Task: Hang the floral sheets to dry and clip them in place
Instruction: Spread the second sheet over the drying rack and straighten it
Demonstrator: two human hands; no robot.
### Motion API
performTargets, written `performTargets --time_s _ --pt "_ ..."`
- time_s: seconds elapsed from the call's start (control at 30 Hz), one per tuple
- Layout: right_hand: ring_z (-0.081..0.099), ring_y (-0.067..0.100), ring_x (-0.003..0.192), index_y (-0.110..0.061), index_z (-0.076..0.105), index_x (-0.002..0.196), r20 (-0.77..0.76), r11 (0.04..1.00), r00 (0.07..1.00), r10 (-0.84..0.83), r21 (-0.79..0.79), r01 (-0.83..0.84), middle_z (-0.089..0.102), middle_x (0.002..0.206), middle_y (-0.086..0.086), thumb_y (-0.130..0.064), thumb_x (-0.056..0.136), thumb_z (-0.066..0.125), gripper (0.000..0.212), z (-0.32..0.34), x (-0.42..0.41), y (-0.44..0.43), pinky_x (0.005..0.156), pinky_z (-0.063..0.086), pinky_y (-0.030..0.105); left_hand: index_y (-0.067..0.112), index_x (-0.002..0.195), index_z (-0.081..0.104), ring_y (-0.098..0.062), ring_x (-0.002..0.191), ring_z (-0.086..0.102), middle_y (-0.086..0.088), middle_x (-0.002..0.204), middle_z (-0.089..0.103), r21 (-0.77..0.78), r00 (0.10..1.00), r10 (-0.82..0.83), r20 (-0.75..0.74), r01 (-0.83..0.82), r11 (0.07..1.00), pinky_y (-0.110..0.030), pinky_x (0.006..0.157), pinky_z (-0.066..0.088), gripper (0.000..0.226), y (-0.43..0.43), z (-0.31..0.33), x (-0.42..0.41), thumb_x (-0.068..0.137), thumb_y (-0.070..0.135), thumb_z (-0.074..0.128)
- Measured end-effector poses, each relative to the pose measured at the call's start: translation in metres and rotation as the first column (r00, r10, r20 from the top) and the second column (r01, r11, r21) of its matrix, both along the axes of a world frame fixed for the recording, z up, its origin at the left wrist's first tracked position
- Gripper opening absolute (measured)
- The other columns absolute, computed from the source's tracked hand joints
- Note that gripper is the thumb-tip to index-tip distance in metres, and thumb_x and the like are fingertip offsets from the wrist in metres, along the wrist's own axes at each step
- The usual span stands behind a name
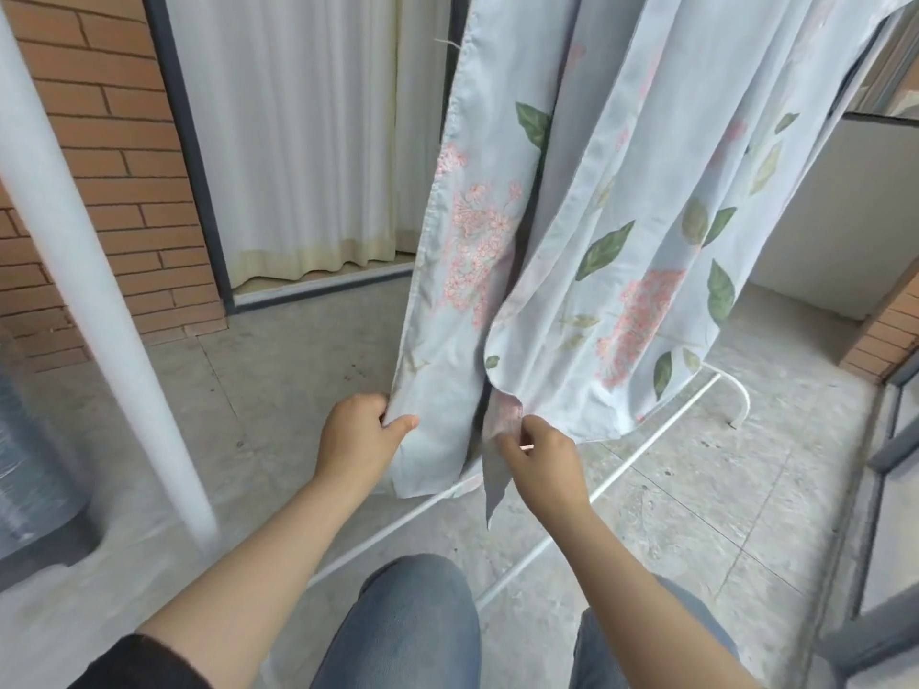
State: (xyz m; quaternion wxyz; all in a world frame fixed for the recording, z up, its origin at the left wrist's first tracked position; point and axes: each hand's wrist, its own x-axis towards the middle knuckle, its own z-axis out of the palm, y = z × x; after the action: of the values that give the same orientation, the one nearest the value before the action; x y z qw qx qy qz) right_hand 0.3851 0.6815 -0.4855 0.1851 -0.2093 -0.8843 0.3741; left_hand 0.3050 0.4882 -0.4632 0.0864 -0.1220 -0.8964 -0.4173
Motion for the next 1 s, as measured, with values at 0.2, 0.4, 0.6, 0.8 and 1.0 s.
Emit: performTargets --time_s 0.2,0.4,0.6,0.8,1.0 --pt "0.053 0.019 0.056 -0.006 0.056 0.073 0.035 0.998 0.997 0.069 -0.015 -0.068 0.06 0.063 0.002 -0.028 0.089 0.054 0.028 -0.016 0.013 0.018 0.054 0.04 0.032 0.007 0.057 0.059 -0.026 0.06 0.059 -0.009 0.062 0.064 0.046 0.988 -0.046 0.145 0.04 0.998 -0.028 0.051 0.037 0.032 0.023 -0.04 -0.003 0.078 0.025 0.075" --pt "0.04 0.021 0.049 -0.007 0.043 0.061 0.082 0.989 0.989 0.126 0.073 -0.132 0.047 0.051 0.0 -0.03 0.093 0.05 0.04 -0.034 0.0 0.013 0.049 0.035 0.035 0.004 0.073 0.064 -0.028 0.076 0.064 -0.013 0.078 0.069 0.13 0.957 -0.158 0.243 0.129 0.983 -0.034 0.067 0.047 0.025 0.032 -0.056 -0.008 0.084 0.025 0.071" --pt "0.024 0.014 0.05 -0.01 0.033 0.058 0.121 0.987 0.98 0.16 -0.026 -0.158 0.03 0.052 0.0 -0.022 0.089 0.055 0.04 -0.05 0.017 0.01 0.051 0.023 0.03 0.005 0.1 0.07 -0.028 0.092 0.067 -0.013 0.098 0.072 0.219 0.92 -0.202 0.336 0.133 0.967 -0.044 0.088 0.052 0.025 0.03 -0.08 -0.005 0.09 0.028 0.064" --pt "0.026 0.013 0.048 -0.007 0.036 0.056 0.08 0.959 0.957 0.278 -0.072 -0.272 0.032 0.05 0.002 -0.025 0.092 0.054 0.044 -0.047 0.03 -0.008 0.05 0.024 0.033 0.0 0.091 0.07 -0.036 0.087 0.068 -0.023 0.094 0.071 0.337 0.897 -0.171 0.407 0.027 0.941 -0.051 0.082 0.055 0.044 0.046 -0.088 -0.015 0.081 0.042 0.068" --pt "0.06 0.035 0.075 -0.008 0.066 0.068 -0.008 0.901 0.959 0.285 -0.339 -0.27 0.066 0.075 0.017 -0.033 0.088 0.047 0.038 -0.047 0.034 -0.013 0.075 0.049 0.047 0.005 0.118 0.064 -0.029 0.111 0.063 -0.017 0.12 0.066 0.757 0.539 -0.647 0.539 0.027 0.653 -0.045 0.102 0.043 0.035 0.033 -0.08 0.0 0.091 0.027 0.063"
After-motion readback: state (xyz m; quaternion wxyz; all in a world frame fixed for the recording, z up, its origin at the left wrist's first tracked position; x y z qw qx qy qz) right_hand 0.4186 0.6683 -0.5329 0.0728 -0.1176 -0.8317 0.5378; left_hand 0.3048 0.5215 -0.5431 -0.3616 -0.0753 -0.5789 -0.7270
